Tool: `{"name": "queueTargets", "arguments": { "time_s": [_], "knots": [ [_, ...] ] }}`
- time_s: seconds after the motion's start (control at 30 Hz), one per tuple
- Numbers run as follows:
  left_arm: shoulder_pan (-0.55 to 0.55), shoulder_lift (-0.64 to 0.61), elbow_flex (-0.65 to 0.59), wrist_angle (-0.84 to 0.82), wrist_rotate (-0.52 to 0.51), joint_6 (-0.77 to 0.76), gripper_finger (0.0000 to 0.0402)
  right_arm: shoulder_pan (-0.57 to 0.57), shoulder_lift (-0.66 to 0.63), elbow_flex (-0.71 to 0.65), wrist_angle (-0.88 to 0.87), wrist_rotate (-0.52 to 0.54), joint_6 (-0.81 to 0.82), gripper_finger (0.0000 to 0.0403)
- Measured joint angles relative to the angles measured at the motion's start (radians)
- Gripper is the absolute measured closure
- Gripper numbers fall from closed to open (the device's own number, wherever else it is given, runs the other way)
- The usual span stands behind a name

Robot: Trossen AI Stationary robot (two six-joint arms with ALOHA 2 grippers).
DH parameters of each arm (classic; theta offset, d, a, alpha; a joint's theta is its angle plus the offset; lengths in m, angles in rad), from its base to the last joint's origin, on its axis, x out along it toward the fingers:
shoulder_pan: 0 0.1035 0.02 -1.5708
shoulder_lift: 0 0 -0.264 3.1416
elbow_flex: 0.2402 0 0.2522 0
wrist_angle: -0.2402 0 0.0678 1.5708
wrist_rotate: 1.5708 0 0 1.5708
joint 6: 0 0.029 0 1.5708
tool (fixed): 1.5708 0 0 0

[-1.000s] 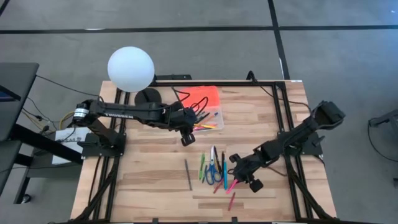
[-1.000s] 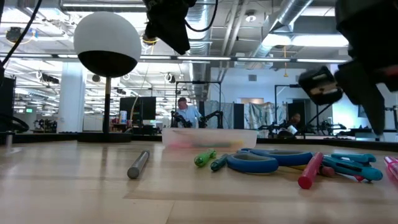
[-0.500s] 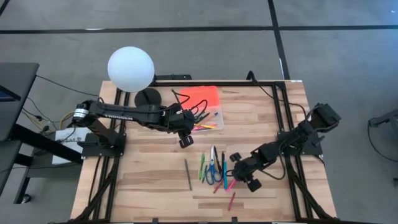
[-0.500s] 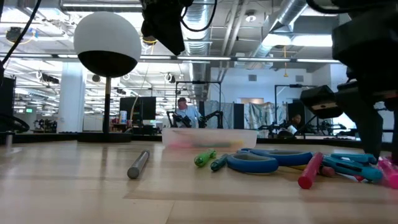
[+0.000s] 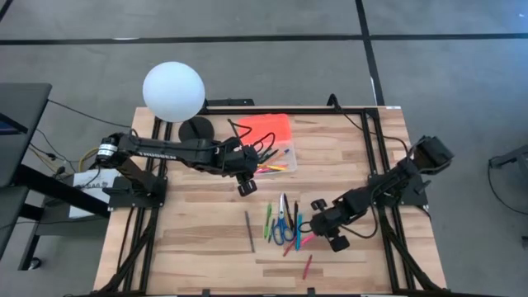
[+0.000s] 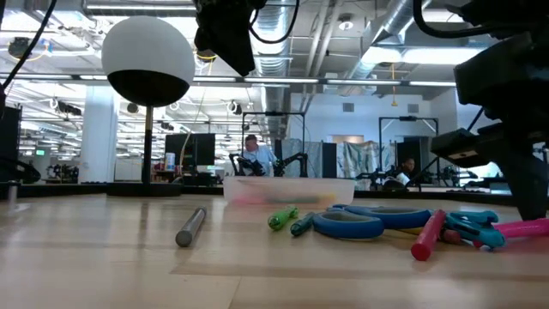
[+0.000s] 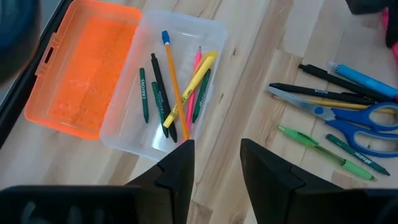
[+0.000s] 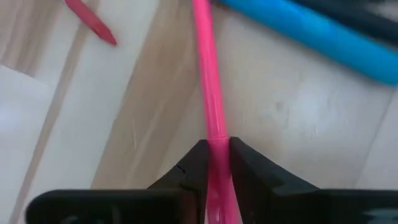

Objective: Pick & place school supplies into a supply box
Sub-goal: Put the pink pen into the supply box

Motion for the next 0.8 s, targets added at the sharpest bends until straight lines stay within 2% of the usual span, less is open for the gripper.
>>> {"name": "queueTargets", "arguments": {
  "time_s": [0.2, 0.4, 0.47, 0.63, 0.8],
  "knots": [
    [-0.024, 0.0, 0.0, -0.084, -0.007, -0.04, 0.0276, 0.001, -0.018, 0.001, -0.093, 0.0, 0.118, 0.0385],
    [-0.065, -0.001, -0.02, -0.283, -0.15, -0.136, 0.0276, 0.001, -0.07, -0.008, -0.14, 0.035, 0.197, 0.0374],
    [-0.07, -0.003, -0.054, -0.304, -0.161, -0.171, 0.0276, -0.001, -0.093, -0.012, -0.17, 0.054, 0.205, 0.0372],
    [-0.07, -0.01, -0.208, -0.257, -0.1, -0.249, 0.0276, -0.02, -0.154, -0.013, -0.252, 0.064, 0.207, 0.039],
    [-0.116, -0.01, -0.398, -0.059, -0.04, -0.345, 0.0276, -0.054, -0.222, -0.012, -0.321, 0.093, 0.207, 0.0389]
  ]
}}
